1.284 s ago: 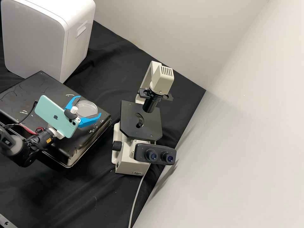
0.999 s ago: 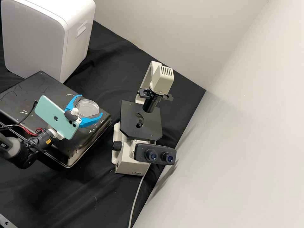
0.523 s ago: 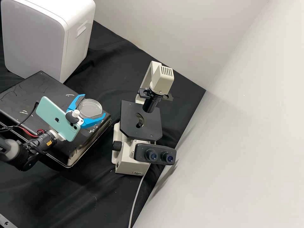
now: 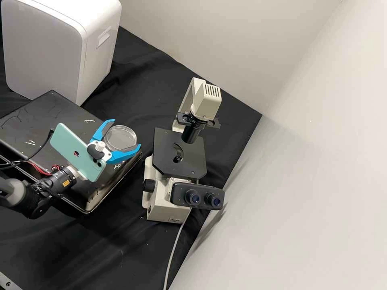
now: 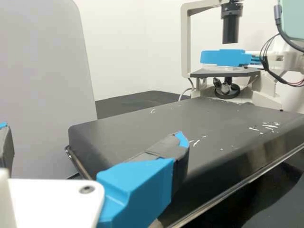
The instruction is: Place the petri dish on the microscope
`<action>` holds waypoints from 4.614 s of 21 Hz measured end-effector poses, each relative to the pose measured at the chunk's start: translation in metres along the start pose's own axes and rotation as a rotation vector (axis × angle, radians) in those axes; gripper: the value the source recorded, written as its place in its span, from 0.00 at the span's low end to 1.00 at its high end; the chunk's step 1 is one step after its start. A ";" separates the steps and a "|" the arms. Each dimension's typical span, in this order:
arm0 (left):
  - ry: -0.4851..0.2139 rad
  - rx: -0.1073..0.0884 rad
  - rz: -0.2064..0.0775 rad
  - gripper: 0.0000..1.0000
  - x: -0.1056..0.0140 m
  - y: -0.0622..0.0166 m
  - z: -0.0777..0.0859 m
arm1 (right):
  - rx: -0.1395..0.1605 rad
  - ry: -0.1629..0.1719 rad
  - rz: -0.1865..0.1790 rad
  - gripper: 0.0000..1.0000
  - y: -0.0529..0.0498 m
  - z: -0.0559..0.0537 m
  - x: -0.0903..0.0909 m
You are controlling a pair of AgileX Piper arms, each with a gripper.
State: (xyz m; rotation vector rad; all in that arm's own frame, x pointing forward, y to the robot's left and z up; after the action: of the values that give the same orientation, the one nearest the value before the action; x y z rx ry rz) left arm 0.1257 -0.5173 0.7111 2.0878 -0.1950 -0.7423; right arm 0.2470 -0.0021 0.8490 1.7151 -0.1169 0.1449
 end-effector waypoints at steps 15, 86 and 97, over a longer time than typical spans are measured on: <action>-0.008 0.014 -0.021 1.00 0.001 -0.0039 0.002 | 0.016 -0.060 0.053 0.00 0.012 0.031 0.043; -0.007 0.034 -0.075 1.00 0.003 -0.0143 0.003 | -0.177 -0.145 0.166 1.00 0.015 0.076 0.128; -0.007 0.034 -0.075 1.00 0.003 -0.0143 0.003 | -0.174 -0.146 0.164 1.00 0.013 0.075 0.128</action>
State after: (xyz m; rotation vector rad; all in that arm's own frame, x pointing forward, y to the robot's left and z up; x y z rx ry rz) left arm 0.1250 -0.5119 0.6972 2.1354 -0.1345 -0.7959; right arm 0.3735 -0.0776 0.8718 1.5406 -0.3683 0.1268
